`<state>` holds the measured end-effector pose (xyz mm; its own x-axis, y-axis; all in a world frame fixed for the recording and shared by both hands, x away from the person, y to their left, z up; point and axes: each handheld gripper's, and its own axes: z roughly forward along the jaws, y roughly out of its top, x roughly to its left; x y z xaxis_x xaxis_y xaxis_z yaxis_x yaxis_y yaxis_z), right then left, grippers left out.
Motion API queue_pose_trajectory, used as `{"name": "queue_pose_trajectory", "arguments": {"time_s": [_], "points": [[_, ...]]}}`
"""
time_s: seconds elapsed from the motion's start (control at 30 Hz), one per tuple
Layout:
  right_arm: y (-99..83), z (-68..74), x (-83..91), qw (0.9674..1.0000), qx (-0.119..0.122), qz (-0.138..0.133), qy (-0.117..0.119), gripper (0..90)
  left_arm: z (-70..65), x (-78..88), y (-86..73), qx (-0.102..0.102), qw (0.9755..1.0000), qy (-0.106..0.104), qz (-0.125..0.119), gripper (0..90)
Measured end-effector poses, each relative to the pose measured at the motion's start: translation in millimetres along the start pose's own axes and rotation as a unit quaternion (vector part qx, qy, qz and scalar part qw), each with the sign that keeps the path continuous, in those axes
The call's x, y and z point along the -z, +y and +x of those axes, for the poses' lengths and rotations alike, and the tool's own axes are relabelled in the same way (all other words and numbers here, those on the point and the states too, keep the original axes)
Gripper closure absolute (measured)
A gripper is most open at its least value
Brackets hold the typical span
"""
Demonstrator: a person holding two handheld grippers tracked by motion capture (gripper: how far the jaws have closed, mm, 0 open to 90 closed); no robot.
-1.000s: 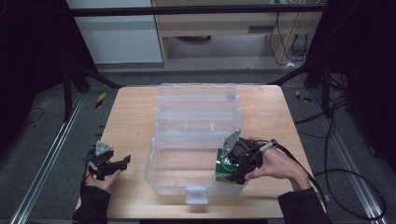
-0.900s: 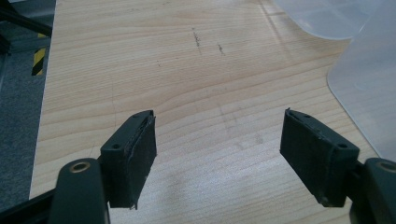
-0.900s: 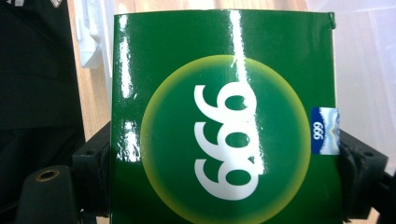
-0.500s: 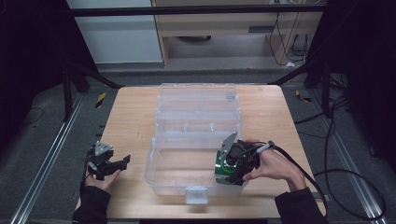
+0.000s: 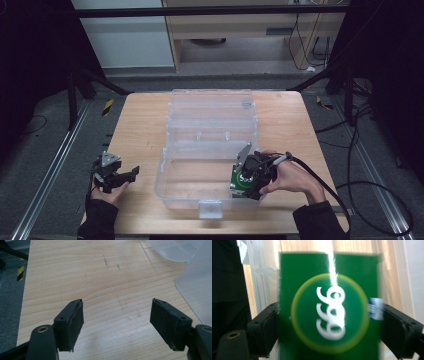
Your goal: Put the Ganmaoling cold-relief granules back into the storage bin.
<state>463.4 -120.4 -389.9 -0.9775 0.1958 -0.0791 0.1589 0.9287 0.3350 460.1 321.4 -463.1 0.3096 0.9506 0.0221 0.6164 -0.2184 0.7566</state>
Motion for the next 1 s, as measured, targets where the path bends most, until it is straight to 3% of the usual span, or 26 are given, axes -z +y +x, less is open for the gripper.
{"name": "queue_pose_trajectory", "arguments": {"time_s": [0.33,0.53,0.67,0.8,0.9,1.0], "points": [[-6.9,0.7,24.2,0.9979,-0.026,-0.051,-0.03,16.0,-0.3,0.0,0.1,0.0,1.0,-0.001,0.0,26.6],[-15.2,2.0,43.1,0.9919,-0.053,-0.095,-0.064,13.9,-0.1,0.7,0.2,0.0,1.0,-0.002,0.0,26.9],[-28.5,2.6,56.2,0.9817,-0.093,-0.144,-0.084,13.1,-1.0,0.6,0.4,-0.001,1.0,-0.003,0.0,27.4],[-44.8,4.2,61.3,0.9716,-0.128,-0.166,-0.111,9.8,-1.5,0.7,0.4,-0.002,1.0,-0.004,-0.001,27.9],[-59.3,5.8,63.0,0.9598,-0.158,-0.191,-0.132,8.4,-1.6,0.7,0.5,-0.002,1.0,-0.004,-0.001,28.2],[-73.7,6.2,64.6,0.9447,-0.194,-0.214,-0.155,8.0,-1.9,0.4,0.5,-0.003,1.0,-0.005,0.0,28.5]]}}
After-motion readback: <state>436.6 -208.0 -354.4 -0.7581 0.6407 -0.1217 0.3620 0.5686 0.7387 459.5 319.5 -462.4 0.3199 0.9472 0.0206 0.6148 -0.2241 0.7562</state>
